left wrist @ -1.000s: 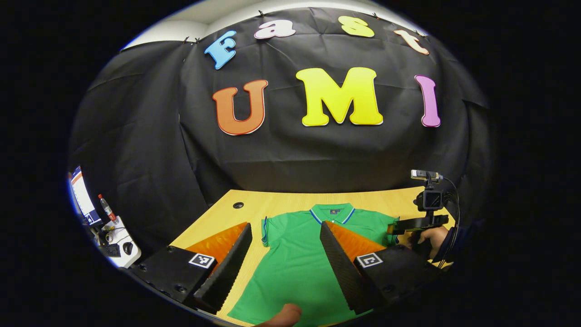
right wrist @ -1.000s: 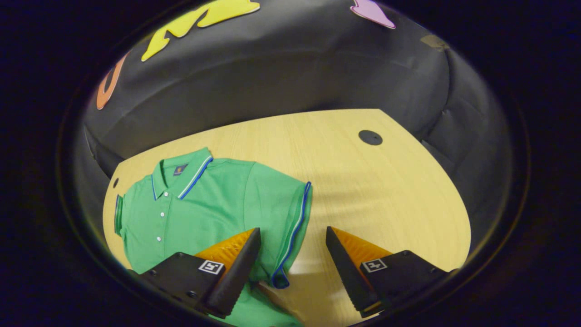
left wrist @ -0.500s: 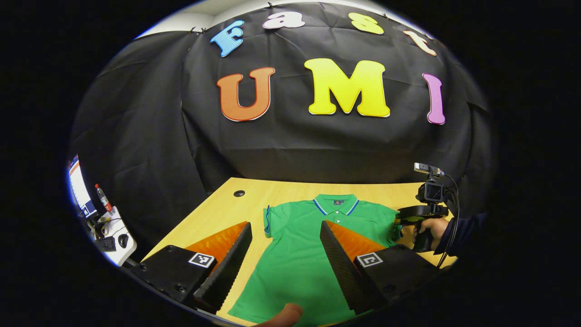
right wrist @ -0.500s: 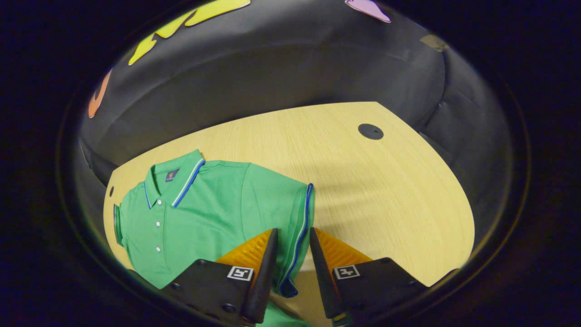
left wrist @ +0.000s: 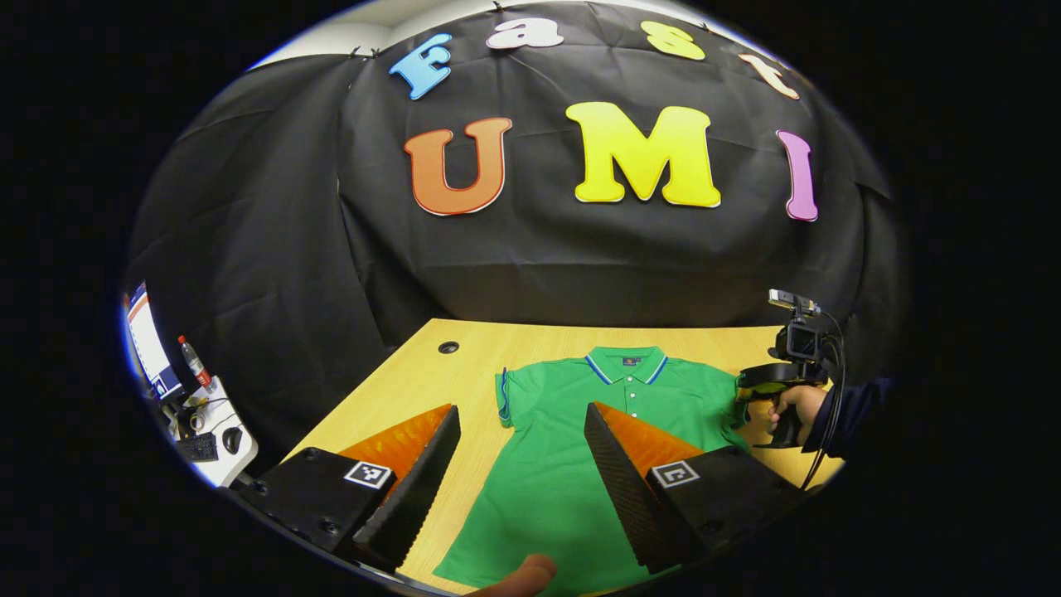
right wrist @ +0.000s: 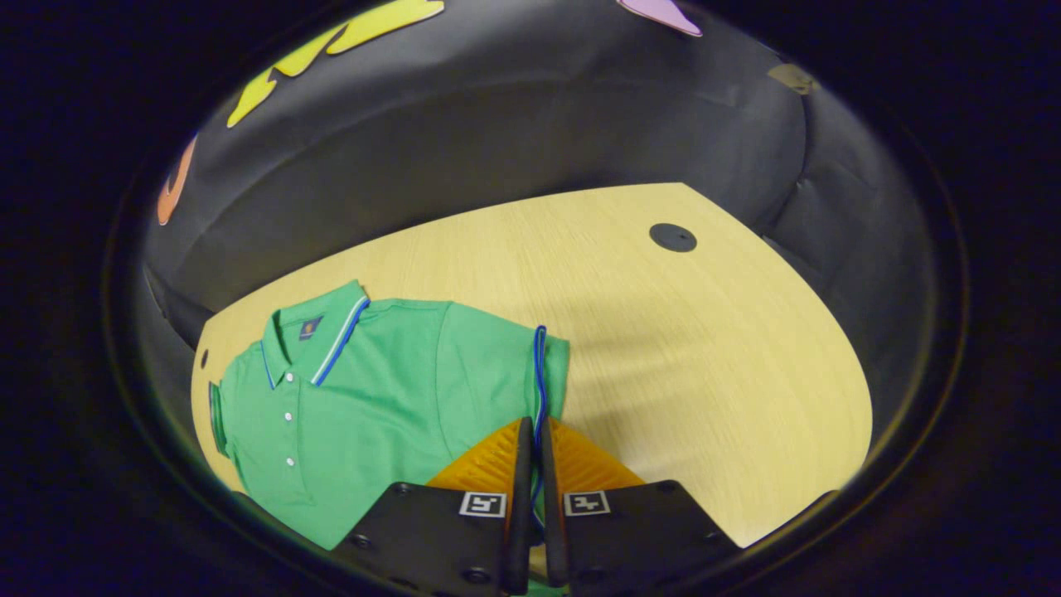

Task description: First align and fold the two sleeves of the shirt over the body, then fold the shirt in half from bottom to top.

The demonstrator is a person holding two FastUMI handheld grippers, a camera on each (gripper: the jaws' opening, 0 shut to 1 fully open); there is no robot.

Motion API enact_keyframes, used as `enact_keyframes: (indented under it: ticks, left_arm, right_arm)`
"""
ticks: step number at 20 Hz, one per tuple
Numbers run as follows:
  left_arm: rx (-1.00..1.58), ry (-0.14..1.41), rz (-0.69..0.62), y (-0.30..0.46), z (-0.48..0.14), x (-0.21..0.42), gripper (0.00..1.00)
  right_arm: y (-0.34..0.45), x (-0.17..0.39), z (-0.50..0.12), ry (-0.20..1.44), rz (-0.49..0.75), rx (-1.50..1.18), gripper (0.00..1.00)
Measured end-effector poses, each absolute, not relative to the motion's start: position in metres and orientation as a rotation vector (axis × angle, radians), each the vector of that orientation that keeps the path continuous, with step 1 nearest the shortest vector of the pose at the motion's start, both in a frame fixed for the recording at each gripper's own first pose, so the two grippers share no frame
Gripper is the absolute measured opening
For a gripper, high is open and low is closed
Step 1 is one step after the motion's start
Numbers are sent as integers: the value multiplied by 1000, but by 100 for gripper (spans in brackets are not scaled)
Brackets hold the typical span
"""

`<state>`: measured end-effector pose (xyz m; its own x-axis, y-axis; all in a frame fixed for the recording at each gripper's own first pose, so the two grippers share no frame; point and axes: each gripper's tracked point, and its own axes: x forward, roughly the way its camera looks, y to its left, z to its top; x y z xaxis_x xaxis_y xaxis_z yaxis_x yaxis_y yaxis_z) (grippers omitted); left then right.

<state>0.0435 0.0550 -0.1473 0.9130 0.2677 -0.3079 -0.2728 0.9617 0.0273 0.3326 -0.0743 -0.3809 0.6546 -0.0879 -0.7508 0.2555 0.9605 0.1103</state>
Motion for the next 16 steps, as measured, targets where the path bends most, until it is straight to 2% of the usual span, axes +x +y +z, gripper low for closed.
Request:
enact_keyframes:
  ticks: [1,3,4,10,16]
  left_arm:
    - [-13,312,277,58,-147,43,98]
    - [-7,305,278,63,-147,40,98]
    - [-7,301,277,66,-146,38,98]
    - [-20,287,260,78,-138,34,98]
    - [-30,291,253,99,-146,27,98]
  right_arm:
    - [-75,333,-377,827,-200,213,4]
    - [-77,331,-365,812,-195,207,0]
    - [-78,332,-358,800,-195,207,4]
    - [-67,338,-310,719,-185,177,4]
    - [-16,341,-292,688,-90,154,4]
